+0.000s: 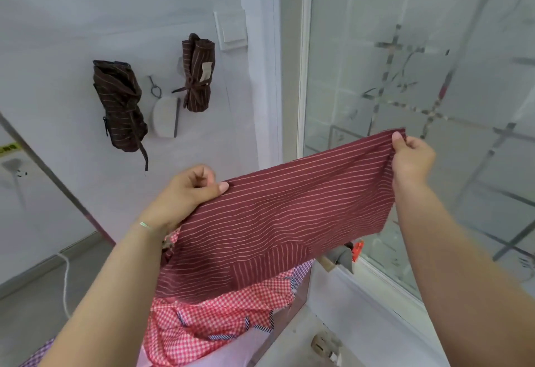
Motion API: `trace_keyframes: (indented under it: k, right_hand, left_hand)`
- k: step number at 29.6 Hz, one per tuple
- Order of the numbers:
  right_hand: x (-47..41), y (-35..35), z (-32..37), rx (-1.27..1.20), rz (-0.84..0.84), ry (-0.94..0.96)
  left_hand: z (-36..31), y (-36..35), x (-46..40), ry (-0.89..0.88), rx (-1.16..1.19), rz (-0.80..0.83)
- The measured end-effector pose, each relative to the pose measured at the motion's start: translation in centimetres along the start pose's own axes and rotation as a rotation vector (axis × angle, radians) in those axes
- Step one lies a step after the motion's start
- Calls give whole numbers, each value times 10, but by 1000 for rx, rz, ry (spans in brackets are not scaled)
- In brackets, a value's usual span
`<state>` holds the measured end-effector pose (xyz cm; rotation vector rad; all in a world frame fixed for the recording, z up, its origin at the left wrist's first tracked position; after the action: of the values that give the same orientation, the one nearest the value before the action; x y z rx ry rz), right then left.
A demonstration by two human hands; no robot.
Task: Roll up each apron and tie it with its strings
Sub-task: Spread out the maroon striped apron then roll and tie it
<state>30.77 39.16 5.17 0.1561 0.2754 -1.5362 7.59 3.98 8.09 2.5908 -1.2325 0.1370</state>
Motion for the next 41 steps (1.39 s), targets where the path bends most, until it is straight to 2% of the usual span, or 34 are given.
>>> trace_keyframes:
  k: [3, 5, 7, 9, 11, 14, 16, 18, 20, 23, 26, 29, 31, 33, 34, 36, 38, 40, 41]
  right_hand:
    - [4, -11, -30, 173, 115, 4]
    - [9, -19, -43, 268, 212, -10]
    - [12, -23, -57, 385, 302, -45]
    - [16, -29, -70, 484, 370, -84]
    - [22, -34, -84, 572, 450, -148]
    - [36, -42, -115, 647, 600, -269]
    - [51, -50, -151, 711, 731, -364]
    - [61, -55, -190, 661, 681, -463]
    - [72, -61, -199, 564, 571, -573]
    - [82, -94, -191, 457, 534, -603]
    - [79, -147, -172, 284, 579, -459]
    - [99, -205, -143, 251, 787, -253]
    - [143, -230, -143, 337, 977, -171]
    - [197, -239, -161, 621, 1170, -85]
    - [227, -236, -176, 789, 1298, -84]
    - [273, -224, -204, 979, 1545, -216]
    - [295, -219, -222, 1029, 1670, -297]
    - [295, -217, -226, 1073, 1677, -270]
    - [293, -216, -226, 1092, 1675, -256]
  left_hand:
    - [3, 1, 1, 205, -341, 157]
    - [12, -3, 5, 274, -525, 294]
    - [22, -11, 11, 275, -506, 472]
    - [36, -14, 12, 311, -472, 573]
    - [60, -11, 2, 404, -621, 558]
    - [115, 3, -23, 538, -1013, 414]
    - [152, 13, -38, 560, -1061, 258]
    - [186, 25, -51, 571, -1006, 46]
    - [203, 35, -58, 587, -911, -121]
    - [228, 46, -72, 600, -830, -208]
    - [242, 59, -89, 613, -762, -277]
    - [240, 65, -115, 577, -675, -316]
    - [244, 66, -129, 571, -670, -295]
    - [253, 67, -141, 595, -636, -262]
    - [259, 69, -145, 612, -610, -252]
    - [268, 73, -145, 670, -502, -223]
    - [276, 79, -142, 815, -284, -39]
    - [279, 81, -131, 994, -114, 249]
    - [279, 86, -129, 1012, -96, 327]
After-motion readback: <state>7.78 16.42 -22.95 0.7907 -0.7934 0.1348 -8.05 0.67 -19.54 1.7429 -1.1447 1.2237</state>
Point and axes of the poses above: each hand's wrist, its own x-axis away from the middle knuckle, its own y-axis out of the back of the hand, z = x × y, the point moved 4 cm from there along -x, towards the middle knuckle, and after that the axes turned 13 degrees about y, right-handed, at the moved point
